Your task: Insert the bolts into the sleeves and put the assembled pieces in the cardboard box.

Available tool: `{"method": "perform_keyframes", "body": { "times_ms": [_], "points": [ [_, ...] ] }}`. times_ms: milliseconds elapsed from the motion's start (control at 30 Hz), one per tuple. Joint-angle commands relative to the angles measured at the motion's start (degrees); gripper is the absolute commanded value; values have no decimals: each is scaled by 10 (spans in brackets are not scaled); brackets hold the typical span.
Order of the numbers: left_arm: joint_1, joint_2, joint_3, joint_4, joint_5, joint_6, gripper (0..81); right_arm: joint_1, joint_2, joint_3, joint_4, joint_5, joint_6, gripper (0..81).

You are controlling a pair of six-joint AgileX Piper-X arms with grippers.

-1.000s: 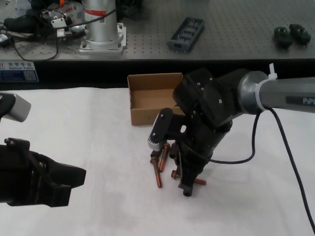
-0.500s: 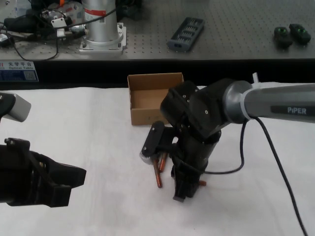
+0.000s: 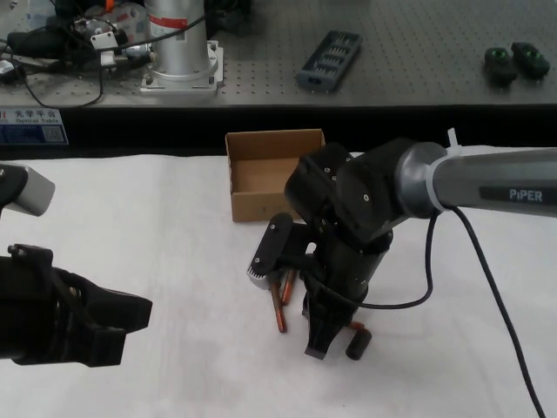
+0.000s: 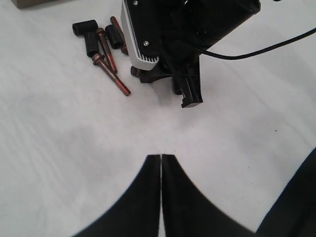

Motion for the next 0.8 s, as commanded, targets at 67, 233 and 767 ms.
{"method": "perform_keyframes", "body": {
  "times_ms": [67,233,767],
  "points": [
    [-2,-5,-1,-3,-5,14,7,1,-1,5,20,-8,2,28],
    [-2,-5,-1,-3,-8,16,7,1,-54,-5,26,2,2,28],
    [-10,2,-1,-4,28,54,153,1,-309,-4,152,6,118,28]
  ]
}}
